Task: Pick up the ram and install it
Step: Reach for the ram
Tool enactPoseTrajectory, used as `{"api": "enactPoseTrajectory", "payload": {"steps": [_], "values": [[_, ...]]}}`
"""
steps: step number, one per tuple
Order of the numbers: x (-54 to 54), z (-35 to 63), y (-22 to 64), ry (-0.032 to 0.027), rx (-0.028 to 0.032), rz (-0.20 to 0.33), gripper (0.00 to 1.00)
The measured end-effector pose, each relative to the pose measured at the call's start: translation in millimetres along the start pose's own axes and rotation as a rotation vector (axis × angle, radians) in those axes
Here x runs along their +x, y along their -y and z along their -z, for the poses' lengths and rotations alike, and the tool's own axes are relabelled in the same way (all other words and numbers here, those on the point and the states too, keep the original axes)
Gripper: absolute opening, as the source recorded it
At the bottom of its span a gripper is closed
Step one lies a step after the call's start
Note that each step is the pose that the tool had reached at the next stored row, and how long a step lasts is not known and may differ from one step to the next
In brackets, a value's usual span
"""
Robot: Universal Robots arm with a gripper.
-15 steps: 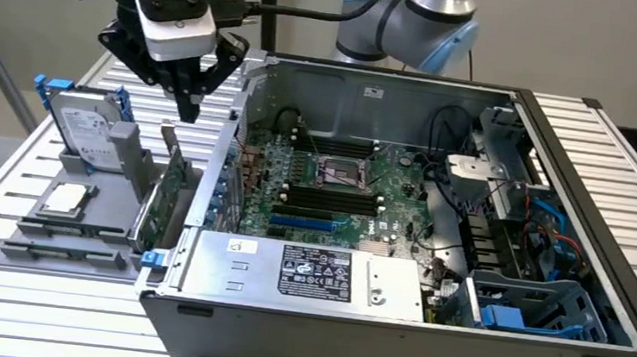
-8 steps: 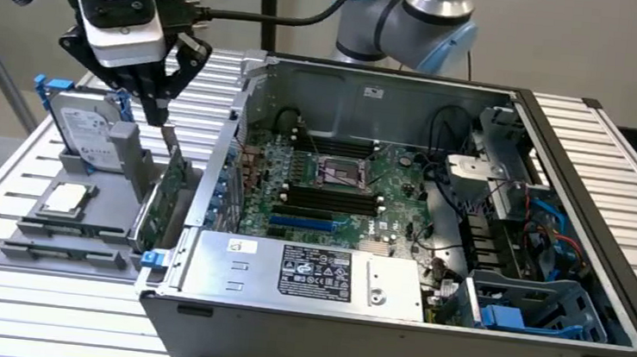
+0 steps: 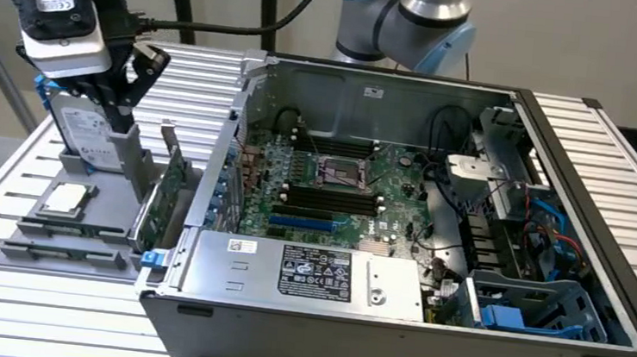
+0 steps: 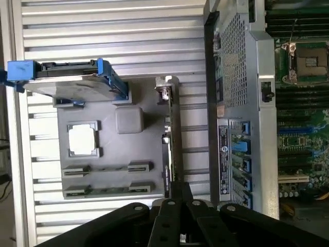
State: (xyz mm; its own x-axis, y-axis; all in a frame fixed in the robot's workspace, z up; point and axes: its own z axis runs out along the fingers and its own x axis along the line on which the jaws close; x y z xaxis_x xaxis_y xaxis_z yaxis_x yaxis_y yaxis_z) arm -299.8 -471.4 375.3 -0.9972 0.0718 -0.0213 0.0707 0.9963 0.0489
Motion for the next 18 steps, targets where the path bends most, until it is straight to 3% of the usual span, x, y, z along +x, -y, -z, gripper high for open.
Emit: {"api": "enactPoseTrajectory", "payload": {"steps": [18], "values": [[81.1,-21.8,17.8,0.0000,0.0000,0.000,0.00]]}}
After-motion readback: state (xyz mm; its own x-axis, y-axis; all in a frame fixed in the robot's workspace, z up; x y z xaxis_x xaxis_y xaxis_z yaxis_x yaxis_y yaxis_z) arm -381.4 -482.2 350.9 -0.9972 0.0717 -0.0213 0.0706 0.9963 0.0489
